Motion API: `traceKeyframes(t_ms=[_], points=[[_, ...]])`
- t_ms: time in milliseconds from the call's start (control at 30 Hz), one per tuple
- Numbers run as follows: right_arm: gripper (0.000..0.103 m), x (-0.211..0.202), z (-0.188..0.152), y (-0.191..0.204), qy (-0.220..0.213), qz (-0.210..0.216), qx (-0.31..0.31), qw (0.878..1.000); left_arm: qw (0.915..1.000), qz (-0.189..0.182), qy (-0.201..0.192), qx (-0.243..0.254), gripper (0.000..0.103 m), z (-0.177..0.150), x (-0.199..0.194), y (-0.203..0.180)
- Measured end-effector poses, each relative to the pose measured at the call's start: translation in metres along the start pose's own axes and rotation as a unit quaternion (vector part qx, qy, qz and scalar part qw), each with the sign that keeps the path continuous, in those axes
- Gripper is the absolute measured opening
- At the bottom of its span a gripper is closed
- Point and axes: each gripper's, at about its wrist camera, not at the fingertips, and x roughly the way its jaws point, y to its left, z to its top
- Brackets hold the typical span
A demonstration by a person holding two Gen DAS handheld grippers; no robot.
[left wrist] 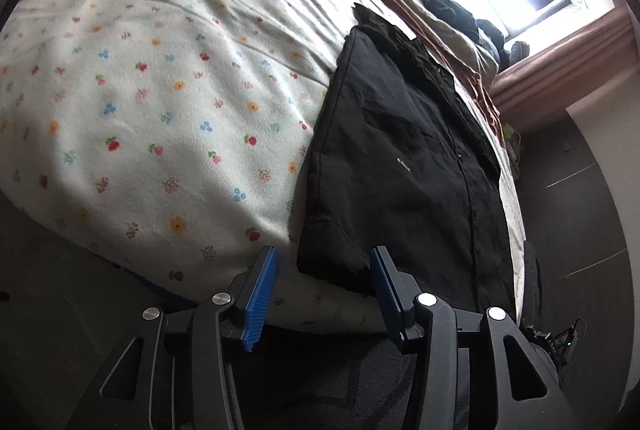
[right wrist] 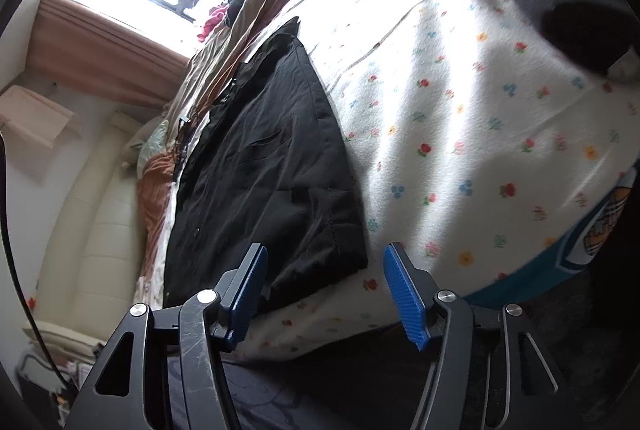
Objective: Fold large clothes
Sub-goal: 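Grasp the hem of the folded black shirt with both grippers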
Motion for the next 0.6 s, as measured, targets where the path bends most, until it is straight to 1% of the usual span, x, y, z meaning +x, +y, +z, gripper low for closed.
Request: traceKeyframes(t_ms=[167,200,267,300,333,367,400,433,467,500,533,567,600], points=[[0.059,0.016,0.005,0.003,0.005,0.019,0.01,1.0,0.9996,-0.024,0.0,-0.014,0.049,0.009,0.008,0.002],[0.059,0.019,0.006,0.004,0.005,0.026,0.013,1.0,0.9992,-0.034,0.004,-0.019,0.048,0.014,0.013,0.002],[0.059,0.025,0.009,0.004,0.006,0.036,0.024,0.999,0.9983,-0.049,0.009,-0.031,0.044,0.018,0.019,0.005],[0.059,0.028,0.009,0.003,0.005,0.043,0.033,0.999,0.9975,-0.059,0.009,-0.038,0.044,0.019,0.02,0.006],[0.055,0.028,0.009,0.002,0.003,0.049,0.038,0.998,0.9968,-0.066,0.009,-0.044,0.044,0.019,0.02,0.007],[0.049,0.03,0.008,0.001,0.004,0.062,0.045,0.997,0.9963,-0.071,0.006,-0.048,0.044,0.017,0.019,0.008],[0.046,0.032,0.007,-0.001,0.008,0.071,0.051,0.996,0.9962,-0.073,0.005,-0.047,0.044,0.015,0.018,0.008],[0.039,0.034,0.007,-0.001,0.009,0.072,0.053,0.996,0.9963,-0.073,0.005,-0.045,0.044,0.014,0.018,0.008],[0.026,0.036,0.008,-0.003,0.008,0.067,0.055,0.996,0.9965,-0.071,0.005,-0.043,0.043,0.014,0.018,0.006],[0.02,0.037,0.008,-0.004,0.006,0.06,0.055,0.997,0.9971,-0.063,0.006,-0.043,0.04,0.015,0.018,0.004],[0.017,0.036,0.007,-0.005,0.003,0.059,0.057,0.997,0.9978,-0.05,0.007,-0.043,0.025,0.016,0.018,0.003],[0.014,0.034,0.006,-0.005,-0.005,0.065,0.06,0.996,0.9981,-0.041,0.01,-0.045,0.023,0.017,0.018,0.003],[0.014,0.031,0.006,-0.002,-0.013,0.071,0.059,0.996,0.9976,-0.044,0.01,-0.052,0.021,0.017,0.016,0.004]])
